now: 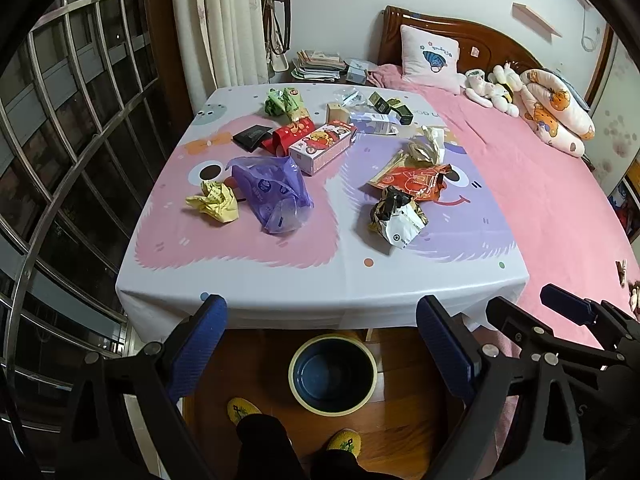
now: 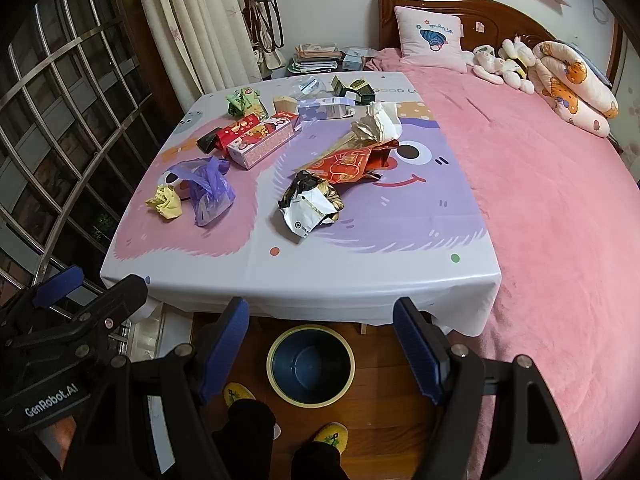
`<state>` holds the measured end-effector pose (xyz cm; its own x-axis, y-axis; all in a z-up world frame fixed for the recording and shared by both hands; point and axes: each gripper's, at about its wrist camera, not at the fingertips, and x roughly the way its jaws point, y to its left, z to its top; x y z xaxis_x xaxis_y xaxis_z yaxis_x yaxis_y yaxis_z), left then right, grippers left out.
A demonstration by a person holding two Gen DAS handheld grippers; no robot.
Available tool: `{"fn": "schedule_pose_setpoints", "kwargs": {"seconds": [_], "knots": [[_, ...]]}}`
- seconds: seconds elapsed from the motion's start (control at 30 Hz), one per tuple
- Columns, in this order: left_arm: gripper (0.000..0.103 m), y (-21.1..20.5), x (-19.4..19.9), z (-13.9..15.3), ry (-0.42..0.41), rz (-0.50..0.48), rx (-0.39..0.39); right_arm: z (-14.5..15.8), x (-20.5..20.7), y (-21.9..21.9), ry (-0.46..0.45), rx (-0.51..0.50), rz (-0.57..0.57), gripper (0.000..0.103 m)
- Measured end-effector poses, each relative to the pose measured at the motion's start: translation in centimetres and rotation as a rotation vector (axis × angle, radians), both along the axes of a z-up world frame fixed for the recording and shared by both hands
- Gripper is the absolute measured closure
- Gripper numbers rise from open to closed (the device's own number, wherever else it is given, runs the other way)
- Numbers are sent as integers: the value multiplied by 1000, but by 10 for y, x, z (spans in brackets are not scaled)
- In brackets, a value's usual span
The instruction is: Collect trash
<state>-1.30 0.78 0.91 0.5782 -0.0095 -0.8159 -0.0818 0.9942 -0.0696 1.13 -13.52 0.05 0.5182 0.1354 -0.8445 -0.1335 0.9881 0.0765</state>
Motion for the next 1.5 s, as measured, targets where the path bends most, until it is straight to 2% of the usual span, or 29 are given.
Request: {"fn": "schedule_pose_setpoints", "kwargs": {"seconds": [0.73,1.5], "knots": [[9,0,1,-2,4,-2,-2,0,0,2,4,2,3,28],[9,16,5,-2,-17,37,-17,-7,11,11,22,13,39,28]]}}
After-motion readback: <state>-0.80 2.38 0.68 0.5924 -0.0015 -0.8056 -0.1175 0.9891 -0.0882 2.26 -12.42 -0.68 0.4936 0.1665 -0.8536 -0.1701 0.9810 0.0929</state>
